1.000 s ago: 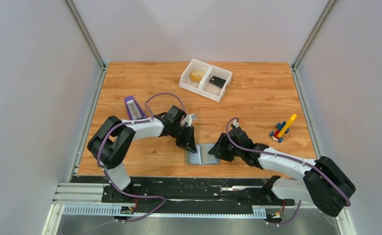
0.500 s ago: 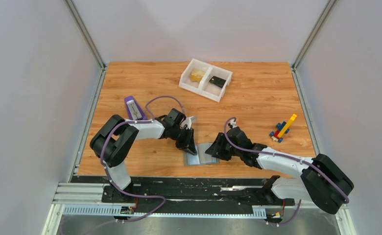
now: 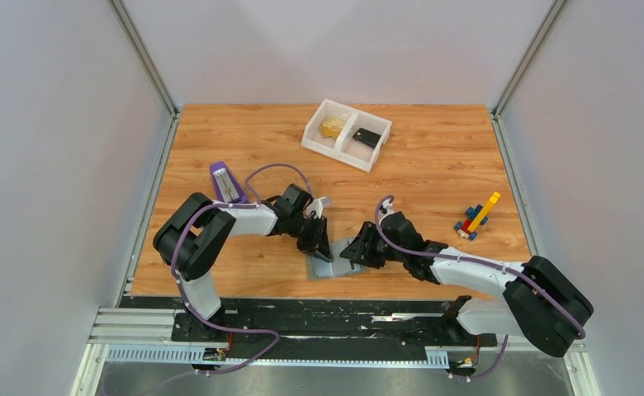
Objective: Take the credit cards out of the card holder
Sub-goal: Remove the credit card from the card holder.
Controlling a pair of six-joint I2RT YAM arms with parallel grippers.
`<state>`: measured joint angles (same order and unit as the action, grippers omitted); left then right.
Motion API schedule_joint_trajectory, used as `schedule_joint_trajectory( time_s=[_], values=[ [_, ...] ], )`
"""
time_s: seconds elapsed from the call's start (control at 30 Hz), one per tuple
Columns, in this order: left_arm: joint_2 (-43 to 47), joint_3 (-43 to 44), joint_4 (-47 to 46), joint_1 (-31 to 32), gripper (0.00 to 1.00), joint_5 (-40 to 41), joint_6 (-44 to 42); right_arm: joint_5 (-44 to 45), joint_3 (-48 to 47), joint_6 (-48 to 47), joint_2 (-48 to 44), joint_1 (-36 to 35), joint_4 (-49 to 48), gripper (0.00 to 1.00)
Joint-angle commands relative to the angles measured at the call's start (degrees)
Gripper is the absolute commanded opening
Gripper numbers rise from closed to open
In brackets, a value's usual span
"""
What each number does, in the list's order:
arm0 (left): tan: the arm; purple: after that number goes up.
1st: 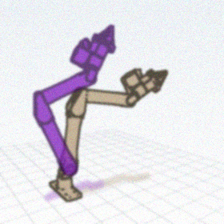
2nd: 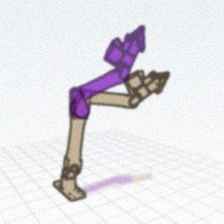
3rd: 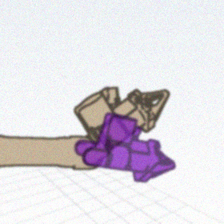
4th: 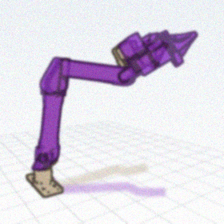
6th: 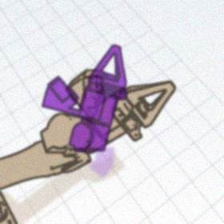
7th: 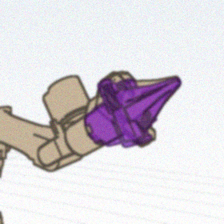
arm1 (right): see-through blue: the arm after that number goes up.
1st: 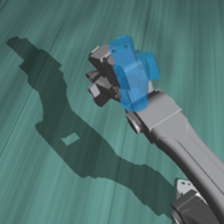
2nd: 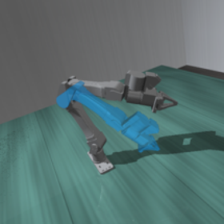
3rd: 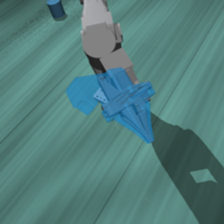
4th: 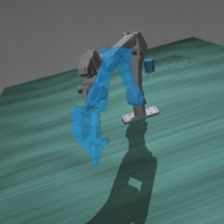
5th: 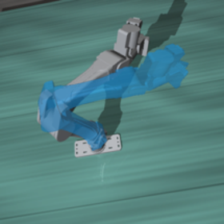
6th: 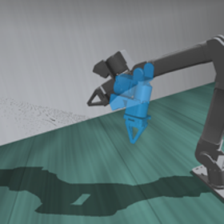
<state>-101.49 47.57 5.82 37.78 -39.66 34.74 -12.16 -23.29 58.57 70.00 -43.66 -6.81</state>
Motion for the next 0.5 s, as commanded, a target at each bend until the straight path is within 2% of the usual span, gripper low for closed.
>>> schedule_joint_trajectory(
  time_s=[0.0, 0.33, 0.47],
  values=[
    [1.5, -0.3, -1.5, 0.2, 0.22, -0.4, 1.2, -1.8, -2.7, 0.1, 1.8, -1.3, -4.2, 0.41],
    [4.5, -0.2, 1.1, 0.2, 0.25, 2.6, 1.8, -1.4, -3.1, 0.3, 1.5, -2.1, -5.5, 0.30],
    [6.5, 0.4, 3.7, -0.3, 0.25, 4.3, 1.6, -0.2, -3.1, 0.6, 2.3, -2.1, -5.7, 0.29]
  ],
)
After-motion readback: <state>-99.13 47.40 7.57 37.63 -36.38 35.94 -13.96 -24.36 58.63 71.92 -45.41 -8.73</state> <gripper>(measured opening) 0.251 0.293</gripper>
